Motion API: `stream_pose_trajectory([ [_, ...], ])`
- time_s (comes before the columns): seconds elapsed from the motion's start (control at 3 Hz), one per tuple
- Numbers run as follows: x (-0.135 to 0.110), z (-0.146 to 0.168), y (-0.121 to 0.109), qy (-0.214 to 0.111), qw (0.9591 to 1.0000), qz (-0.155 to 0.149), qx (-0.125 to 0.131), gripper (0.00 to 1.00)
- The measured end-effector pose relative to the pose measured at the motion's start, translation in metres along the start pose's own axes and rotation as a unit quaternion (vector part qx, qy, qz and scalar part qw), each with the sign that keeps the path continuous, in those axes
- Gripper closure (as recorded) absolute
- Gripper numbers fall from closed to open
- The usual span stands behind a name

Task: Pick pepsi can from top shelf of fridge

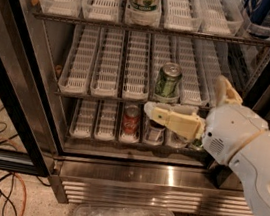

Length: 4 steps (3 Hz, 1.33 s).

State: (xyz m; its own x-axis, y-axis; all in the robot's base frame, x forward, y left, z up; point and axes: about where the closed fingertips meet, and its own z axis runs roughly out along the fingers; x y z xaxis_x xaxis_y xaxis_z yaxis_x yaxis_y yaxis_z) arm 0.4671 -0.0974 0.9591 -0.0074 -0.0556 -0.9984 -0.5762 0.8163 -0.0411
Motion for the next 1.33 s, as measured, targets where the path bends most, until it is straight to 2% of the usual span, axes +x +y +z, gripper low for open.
stream_pose_trajectory([
  [0.33,0.02,-0.028,-0.052,-0.036,0.993,0.07,0.088,0.0],
  [0.67,0.023,-0.047,-0.067,-0.06,0.9864,0.102,0.114,0.0],
  [1.0,0.022,-0.046,-0.067,-0.062,0.9869,0.093,0.116,0.0],
  [1.33,0.014,-0.052,-0.071,-0.067,0.9872,0.064,0.13,0.0],
])
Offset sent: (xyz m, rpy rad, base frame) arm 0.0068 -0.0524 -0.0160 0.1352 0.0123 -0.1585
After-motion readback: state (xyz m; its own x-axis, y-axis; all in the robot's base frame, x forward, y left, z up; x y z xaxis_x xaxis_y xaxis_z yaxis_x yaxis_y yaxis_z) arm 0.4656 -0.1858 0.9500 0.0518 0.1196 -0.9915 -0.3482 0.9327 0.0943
